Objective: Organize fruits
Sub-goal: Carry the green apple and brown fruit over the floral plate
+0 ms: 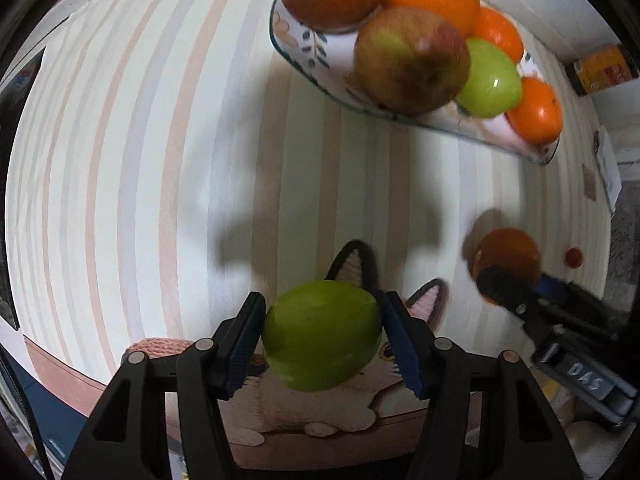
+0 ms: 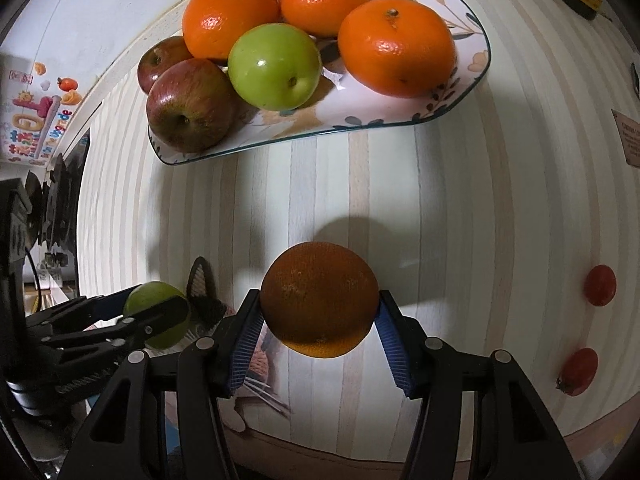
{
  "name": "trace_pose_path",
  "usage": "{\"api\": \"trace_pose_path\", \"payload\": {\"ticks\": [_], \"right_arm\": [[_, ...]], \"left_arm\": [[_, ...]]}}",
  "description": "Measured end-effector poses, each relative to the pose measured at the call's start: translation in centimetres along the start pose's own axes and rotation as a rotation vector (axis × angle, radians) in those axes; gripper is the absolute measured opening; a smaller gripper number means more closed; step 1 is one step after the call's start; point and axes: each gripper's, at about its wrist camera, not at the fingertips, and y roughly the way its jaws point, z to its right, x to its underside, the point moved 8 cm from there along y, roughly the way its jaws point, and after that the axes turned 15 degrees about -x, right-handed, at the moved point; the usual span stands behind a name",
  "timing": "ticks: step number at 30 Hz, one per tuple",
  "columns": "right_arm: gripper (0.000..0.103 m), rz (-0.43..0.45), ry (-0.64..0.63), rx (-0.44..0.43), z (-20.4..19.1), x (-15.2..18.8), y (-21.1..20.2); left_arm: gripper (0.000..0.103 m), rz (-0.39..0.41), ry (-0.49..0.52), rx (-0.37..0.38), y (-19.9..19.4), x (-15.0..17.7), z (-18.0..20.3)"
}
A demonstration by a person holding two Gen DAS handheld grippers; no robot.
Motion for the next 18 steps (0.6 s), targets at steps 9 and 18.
{"api": "trace_pose_path", "payload": {"ticks": [9, 18], "right_arm": [[0.059, 0.063, 0.017, -0.053, -0.7, -2.1, -2.9], [0.059, 0.198, 0.041, -0.061, -0.4, -7.9, -8.5]], "left_arm": [[0.057, -0.015, -0.233, 0.209, -3.2, -5.1, -4.9], [0.053, 0.024, -0.430, 0.313, -5.2, -11.7, -6.6]]}}
